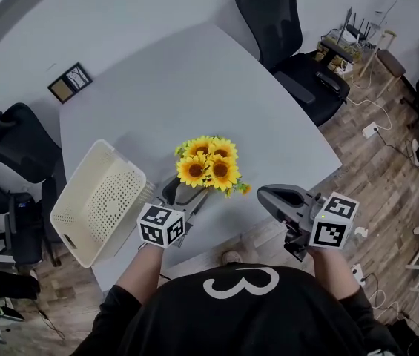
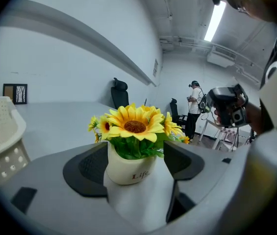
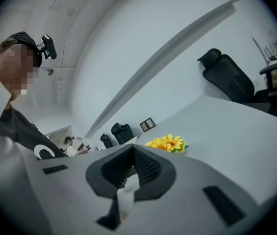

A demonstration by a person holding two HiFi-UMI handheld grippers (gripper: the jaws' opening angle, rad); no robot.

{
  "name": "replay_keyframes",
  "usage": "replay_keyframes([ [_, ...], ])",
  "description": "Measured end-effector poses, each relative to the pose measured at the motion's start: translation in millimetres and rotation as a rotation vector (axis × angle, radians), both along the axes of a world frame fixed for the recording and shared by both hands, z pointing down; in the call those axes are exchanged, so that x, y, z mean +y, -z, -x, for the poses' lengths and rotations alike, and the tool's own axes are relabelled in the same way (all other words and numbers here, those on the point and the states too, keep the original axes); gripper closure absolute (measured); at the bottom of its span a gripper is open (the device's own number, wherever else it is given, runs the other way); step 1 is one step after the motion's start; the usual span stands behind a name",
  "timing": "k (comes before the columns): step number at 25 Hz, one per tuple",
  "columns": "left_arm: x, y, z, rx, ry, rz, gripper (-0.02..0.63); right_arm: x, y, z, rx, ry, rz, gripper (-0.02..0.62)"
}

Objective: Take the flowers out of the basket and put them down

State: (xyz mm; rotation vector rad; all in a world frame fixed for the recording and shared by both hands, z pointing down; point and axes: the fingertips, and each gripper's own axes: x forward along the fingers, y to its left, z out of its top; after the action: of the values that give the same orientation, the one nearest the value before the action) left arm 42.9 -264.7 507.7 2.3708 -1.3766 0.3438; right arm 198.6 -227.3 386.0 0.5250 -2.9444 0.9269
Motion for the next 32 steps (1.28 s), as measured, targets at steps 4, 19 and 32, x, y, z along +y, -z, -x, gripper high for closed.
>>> replay_keyframes([
  [4, 24.8, 11.6, 0.5, 0.064, -0.021, 0.051, 0.262, 18.5, -3.8, 17.7, 0.069, 0.056, -0.030, 0.589],
  [19, 164.1, 142.5, -38.6, 0.217, -0.258, -0.048, 0.594, 123.2, 28.5, 46.2, 0.046, 0.027, -0.110, 0.589],
  [32, 270.6, 178.7, -39.7, 0.254, -0.319, -0.109, 0.594, 228.6, 48.6, 69.7, 0.030, 0.046, -0.168, 0.589],
])
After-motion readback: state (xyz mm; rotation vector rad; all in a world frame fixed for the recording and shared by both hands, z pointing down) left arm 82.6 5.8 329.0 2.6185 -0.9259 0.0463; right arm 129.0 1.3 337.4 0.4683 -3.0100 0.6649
